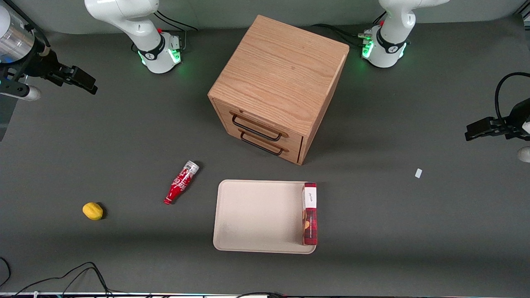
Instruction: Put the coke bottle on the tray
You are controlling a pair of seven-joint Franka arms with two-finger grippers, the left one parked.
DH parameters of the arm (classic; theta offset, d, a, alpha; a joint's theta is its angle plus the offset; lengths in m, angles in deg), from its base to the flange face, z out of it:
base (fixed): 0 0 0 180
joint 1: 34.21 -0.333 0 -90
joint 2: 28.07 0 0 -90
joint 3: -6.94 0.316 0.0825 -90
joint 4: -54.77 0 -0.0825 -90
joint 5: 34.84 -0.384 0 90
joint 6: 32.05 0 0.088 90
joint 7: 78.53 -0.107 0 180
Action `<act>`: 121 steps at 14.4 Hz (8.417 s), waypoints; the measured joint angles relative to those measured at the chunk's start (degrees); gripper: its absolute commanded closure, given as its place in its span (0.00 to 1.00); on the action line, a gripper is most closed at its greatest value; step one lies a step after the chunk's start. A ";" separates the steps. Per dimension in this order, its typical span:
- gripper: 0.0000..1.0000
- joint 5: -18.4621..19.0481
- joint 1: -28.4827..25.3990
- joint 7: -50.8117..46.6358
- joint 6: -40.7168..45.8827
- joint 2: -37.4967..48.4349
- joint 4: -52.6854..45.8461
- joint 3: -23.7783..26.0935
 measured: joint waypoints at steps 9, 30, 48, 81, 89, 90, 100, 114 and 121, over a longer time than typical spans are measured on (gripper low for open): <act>0.00 -0.41 -0.12 0.70 0.72 -0.59 0.02 0.40; 0.00 -3.87 -2.95 -37.70 -43.98 -41.29 3.19 8.48; 1.00 7.38 -2.75 -39.03 -57.12 -44.28 12.64 8.00; 1.00 9.77 -5.13 -9.41 -43.89 -67.70 -29.34 20.94; 0.00 9.77 -5.08 -9.42 -43.97 -67.85 -29.98 20.29; 0.00 9.77 -5.08 -9.42 -43.97 -67.92 -29.98 20.04; 0.00 9.82 -5.11 -9.42 -44.01 -67.91 -30.19 19.78; 0.00 5.91 0.92 -4.26 2.66 -28.95 -32.51 12.38; 0.00 -1.33 0.92 0.97 4.84 -5.02 -9.16 1.47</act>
